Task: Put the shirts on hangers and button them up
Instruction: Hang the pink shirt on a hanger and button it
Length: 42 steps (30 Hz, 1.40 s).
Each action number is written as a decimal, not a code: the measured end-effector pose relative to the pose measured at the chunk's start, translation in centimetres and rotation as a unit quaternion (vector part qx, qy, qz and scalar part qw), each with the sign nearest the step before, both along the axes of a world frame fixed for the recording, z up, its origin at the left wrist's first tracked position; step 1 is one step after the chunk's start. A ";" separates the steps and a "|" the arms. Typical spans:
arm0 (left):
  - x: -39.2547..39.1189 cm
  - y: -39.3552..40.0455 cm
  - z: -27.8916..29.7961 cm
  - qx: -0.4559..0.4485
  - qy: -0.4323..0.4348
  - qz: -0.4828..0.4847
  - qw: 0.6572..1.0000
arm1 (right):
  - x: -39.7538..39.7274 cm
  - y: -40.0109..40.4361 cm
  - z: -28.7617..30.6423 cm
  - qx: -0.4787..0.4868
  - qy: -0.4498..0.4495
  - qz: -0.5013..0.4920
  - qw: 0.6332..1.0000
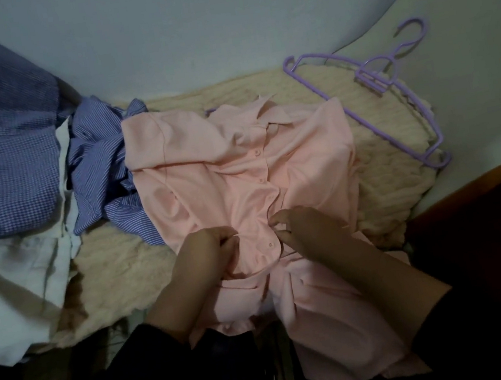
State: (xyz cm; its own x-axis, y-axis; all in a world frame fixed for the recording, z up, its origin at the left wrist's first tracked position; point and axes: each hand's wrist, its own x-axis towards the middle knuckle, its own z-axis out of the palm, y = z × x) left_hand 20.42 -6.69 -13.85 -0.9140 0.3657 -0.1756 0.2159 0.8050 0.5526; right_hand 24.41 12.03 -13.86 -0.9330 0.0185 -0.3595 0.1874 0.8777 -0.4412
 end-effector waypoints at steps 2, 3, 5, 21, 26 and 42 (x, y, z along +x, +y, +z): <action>0.0 0.2 0.5 0.074 -0.039 0.053 0.995 | -0.1 0.2 0.1 -0.025 0.035 -0.026 0.999; -0.1 0.2 0.8 0.132 -0.072 0.090 0.985 | 0.0 0.4 0.4 -0.074 0.070 -0.062 0.993; -0.4 0.3 1.6 0.262 -0.140 0.162 0.941 | -0.1 0.9 1.2 -0.198 0.134 -0.158 0.958; -8.3 3.7 4.5 0.312 -0.097 0.045 0.944 | -7.0 3.1 5.6 -0.537 0.102 -0.273 0.791; -5.3 3.1 3.0 0.267 0.017 0.037 0.963 | -4.2 3.3 3.9 -0.497 0.074 -0.267 0.822; 0.9 3.4 1.2 0.107 0.088 0.030 0.990 | 2.6 -0.6 1.2 -0.470 -0.012 -0.451 0.759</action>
